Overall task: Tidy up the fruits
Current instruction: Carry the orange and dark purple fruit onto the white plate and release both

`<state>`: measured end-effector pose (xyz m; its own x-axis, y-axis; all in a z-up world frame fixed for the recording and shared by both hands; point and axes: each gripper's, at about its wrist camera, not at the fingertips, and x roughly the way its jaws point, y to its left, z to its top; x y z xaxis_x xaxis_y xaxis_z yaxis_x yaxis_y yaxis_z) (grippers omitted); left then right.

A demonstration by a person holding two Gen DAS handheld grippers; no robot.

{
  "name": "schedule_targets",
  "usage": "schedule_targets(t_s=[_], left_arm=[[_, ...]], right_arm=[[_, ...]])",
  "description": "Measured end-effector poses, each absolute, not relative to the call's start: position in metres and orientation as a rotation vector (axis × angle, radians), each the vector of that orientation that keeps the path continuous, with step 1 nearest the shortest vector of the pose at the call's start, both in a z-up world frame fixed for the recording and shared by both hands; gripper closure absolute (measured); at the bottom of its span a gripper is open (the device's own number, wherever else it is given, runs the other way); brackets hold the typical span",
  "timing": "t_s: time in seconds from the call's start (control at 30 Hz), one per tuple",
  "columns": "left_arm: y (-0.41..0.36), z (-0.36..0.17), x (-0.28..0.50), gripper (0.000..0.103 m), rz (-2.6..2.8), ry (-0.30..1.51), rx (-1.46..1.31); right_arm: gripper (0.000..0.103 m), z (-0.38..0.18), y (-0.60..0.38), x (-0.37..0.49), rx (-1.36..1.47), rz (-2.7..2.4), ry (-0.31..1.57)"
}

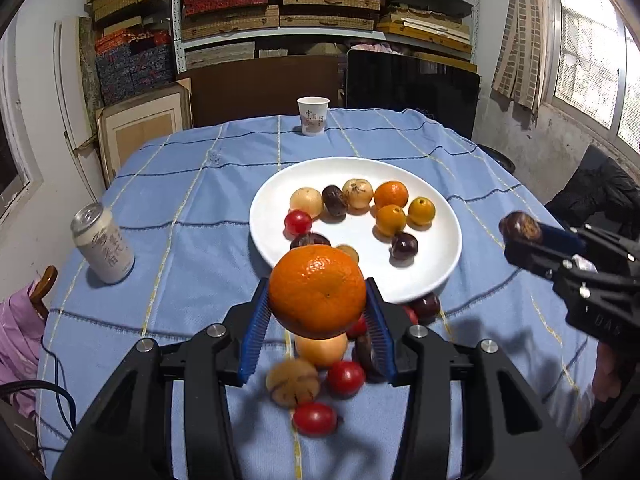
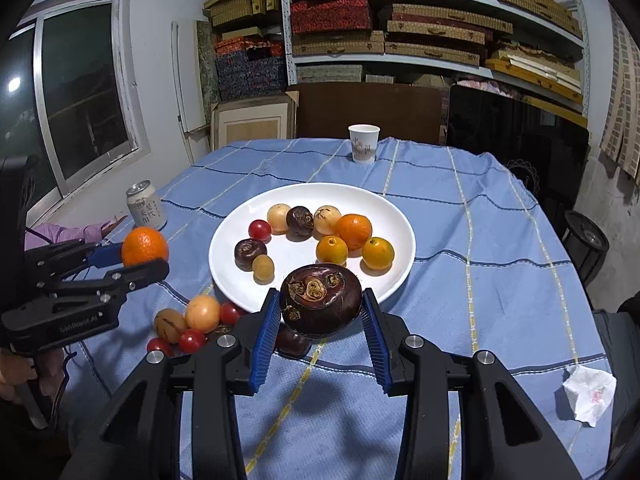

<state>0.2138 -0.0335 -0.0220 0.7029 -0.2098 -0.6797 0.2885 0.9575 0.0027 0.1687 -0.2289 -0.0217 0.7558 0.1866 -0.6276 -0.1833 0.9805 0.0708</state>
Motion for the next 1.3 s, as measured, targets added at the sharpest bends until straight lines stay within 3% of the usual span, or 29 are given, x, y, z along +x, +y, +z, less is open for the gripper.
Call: schedule_targets(t_s=[0.23,0.57,0.7,0.73,0.8,0.97,1.3], left_arm=[[-0.061,-0.018,0.274,0.058,-0.294,0.756,0.130],[-0.093,-0.059,0.337,0.058,-0.280,0.848,0.164],[-0.091,-0.068,0.346,0.057,-0.269,0.875,0.162],[-0.090,-0.068,0.345,0.054,-0.269,0.873,0.155],[-0.085,-0.061,0.341,0.033,-0.250,0.836,0.152],[-0.078,-0.039,0.319,0.017,-0.244,0.776,0.156],[-0.038,-0.019,0.224,0.009,-0.284,0.745,0.127]], right_arm=[[0.062,-0.017,-0.230,0.218,0.002,0.187,0.699],[0.061,-0.054,-0.227,0.279,-0.022,0.179,0.788],[0.046,-0.053,-0.219,0.280,-0.068,0.174,0.756],[0.046,-0.052,-0.219,0.279,-0.063,0.172,0.755],[0.046,-0.051,-0.223,0.276,-0.052,0.165,0.752],[0.046,-0.042,-0.229,0.254,-0.030,0.165,0.740],[0.046,-0.044,-0.219,0.175,-0.020,0.237,0.769]])
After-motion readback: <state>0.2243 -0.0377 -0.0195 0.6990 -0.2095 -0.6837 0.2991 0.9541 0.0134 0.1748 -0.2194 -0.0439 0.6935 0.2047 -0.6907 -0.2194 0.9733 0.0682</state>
